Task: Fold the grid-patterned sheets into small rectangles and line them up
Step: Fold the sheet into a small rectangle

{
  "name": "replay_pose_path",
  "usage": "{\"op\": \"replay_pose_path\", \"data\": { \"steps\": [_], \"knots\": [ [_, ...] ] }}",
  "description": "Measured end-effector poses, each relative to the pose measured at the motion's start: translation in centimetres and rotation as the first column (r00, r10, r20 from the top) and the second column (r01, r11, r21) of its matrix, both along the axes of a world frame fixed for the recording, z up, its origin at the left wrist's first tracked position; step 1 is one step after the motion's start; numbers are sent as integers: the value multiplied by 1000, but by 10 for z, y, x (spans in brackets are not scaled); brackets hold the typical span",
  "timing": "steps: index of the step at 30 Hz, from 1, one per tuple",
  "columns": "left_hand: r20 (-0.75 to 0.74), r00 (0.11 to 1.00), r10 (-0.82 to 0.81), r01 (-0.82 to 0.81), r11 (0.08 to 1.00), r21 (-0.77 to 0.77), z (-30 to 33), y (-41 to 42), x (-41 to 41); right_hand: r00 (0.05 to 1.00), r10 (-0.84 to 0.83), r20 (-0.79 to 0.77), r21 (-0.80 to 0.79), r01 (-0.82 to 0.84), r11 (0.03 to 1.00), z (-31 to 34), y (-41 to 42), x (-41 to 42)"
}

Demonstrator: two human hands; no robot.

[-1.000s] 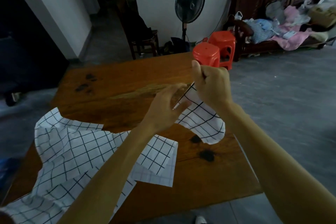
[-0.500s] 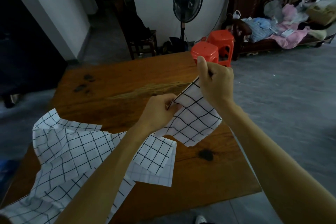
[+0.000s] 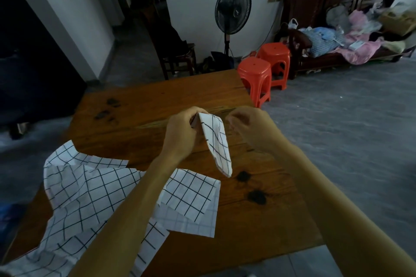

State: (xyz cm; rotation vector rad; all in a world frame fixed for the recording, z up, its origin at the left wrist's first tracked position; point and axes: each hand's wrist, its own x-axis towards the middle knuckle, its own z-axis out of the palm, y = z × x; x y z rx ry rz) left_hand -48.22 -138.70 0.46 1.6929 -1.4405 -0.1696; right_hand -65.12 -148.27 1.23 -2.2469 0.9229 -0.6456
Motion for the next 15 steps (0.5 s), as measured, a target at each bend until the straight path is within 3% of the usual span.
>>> {"op": "replay_pose_path", "data": {
  "steps": [2, 6, 10, 13, 15],
  "knots": [
    [-29, 999, -28, 27, 999, -19, 2, 2, 3, 1000, -11, -6, -21, 11, 1000, -12, -6, -2],
    [-30, 999, -26, 23, 996, -91, 1, 5, 14, 974, 83, -211, 1, -84, 996, -27, -8, -5],
    [68, 987, 148, -141, 985, -100, -10, 4, 29, 916, 252, -313, 150, -214, 965, -38, -2, -8],
    [-104, 962, 252, -249, 968, 39, -8, 5, 22, 916, 319, -242, 128, -295, 947, -42, 6, -6],
    [-266, 915, 302, -272, 951, 145, -8, 6, 18, 950, 289, -115, 108, -277, 955, -41, 14, -4]
  ]
}}
